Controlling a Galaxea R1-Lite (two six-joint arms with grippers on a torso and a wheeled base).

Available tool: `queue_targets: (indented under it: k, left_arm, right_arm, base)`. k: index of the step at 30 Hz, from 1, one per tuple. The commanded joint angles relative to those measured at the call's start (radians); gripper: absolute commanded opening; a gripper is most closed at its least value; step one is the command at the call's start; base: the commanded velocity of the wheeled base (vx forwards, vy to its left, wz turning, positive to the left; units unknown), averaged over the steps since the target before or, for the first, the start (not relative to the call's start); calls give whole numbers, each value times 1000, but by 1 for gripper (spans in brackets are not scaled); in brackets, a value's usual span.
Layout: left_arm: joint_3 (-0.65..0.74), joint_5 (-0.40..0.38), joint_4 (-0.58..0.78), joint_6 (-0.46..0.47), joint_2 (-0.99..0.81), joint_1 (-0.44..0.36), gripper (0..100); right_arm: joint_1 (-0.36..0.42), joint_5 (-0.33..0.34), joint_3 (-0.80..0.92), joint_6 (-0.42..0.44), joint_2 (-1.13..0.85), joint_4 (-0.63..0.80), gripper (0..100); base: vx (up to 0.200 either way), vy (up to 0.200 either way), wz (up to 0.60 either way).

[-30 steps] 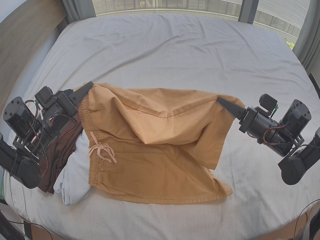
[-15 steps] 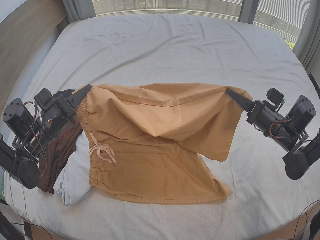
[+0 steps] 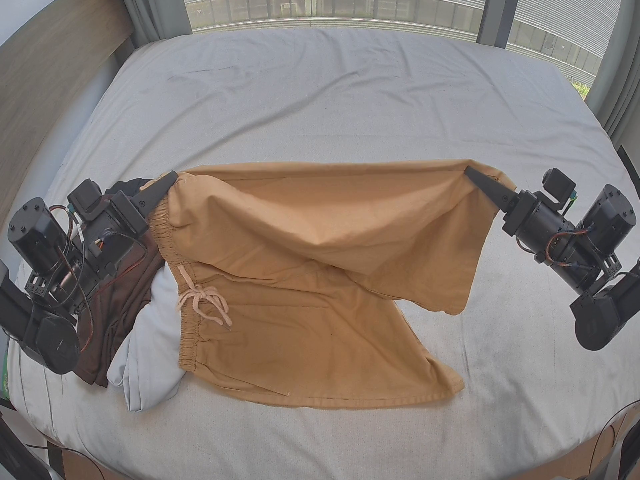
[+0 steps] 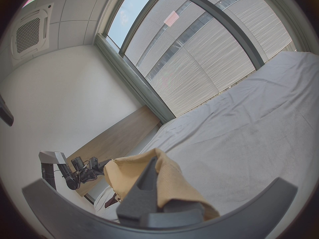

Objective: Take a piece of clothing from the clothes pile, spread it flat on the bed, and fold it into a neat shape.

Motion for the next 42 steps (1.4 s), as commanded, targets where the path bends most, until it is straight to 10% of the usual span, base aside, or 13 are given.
queue_targets:
  k: [1, 42]
  left_arm:
    - [-3, 0, 0, 1, 16, 7, 0]
    - [-69, 9, 0, 322, 98, 36, 0]
  right_arm:
    - [-9, 1, -5, 0, -2, -1, 0]
    - [-57, 2, -26, -1, -43, -1, 0]
  base:
    - [0, 0, 0]
    - [0, 0, 0]
